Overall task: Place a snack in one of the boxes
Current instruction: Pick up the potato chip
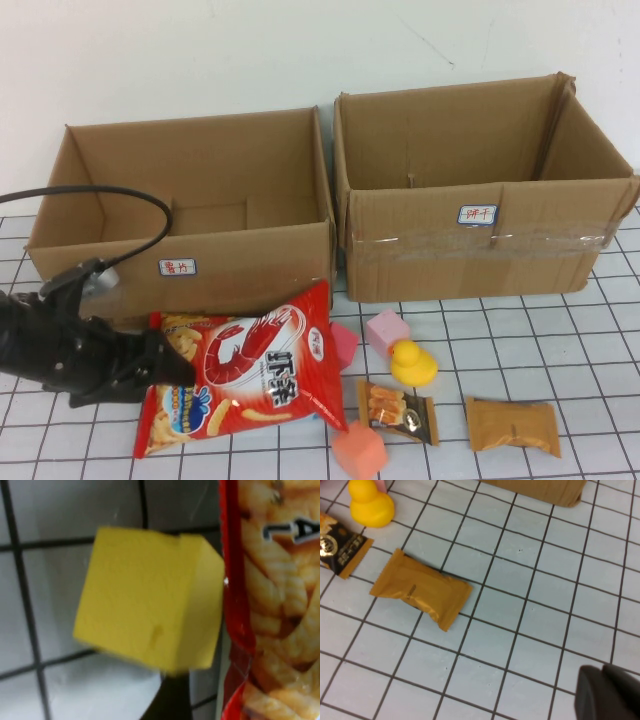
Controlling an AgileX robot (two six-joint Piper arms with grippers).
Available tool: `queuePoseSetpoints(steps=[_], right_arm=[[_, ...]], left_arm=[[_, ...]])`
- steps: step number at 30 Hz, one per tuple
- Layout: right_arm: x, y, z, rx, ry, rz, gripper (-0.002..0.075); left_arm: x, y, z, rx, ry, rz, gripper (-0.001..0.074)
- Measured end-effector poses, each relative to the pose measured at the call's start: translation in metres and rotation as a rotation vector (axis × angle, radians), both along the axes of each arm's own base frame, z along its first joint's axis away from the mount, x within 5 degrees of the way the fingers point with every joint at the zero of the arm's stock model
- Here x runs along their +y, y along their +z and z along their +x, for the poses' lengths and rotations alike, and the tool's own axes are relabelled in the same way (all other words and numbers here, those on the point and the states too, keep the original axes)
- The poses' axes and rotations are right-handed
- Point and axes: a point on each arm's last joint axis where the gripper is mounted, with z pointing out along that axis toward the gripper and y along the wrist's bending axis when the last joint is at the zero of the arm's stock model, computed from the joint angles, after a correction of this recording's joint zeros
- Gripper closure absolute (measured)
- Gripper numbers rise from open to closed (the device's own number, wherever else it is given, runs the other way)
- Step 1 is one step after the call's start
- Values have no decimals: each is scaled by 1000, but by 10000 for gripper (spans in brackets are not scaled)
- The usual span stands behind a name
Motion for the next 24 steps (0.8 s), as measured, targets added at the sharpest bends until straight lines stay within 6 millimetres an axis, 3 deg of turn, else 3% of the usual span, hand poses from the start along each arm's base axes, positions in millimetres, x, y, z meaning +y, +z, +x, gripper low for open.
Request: queuePoseSetpoints(steps=[11,19,22,24], right_arm=[[0,0,0,-1,2,-2,727],[0,0,0,-1,2,-2,727],[0,0,0,-1,3,-3,727],[0,0,0,-1,3,-3,727]], left_arm=[[-6,0,8,-71,11,-92,105],[-9,-18,10,-4,19,-155,111],[-12,-20,10,19,24,-199,176],[-13,-21,10,25,21,-216,267]])
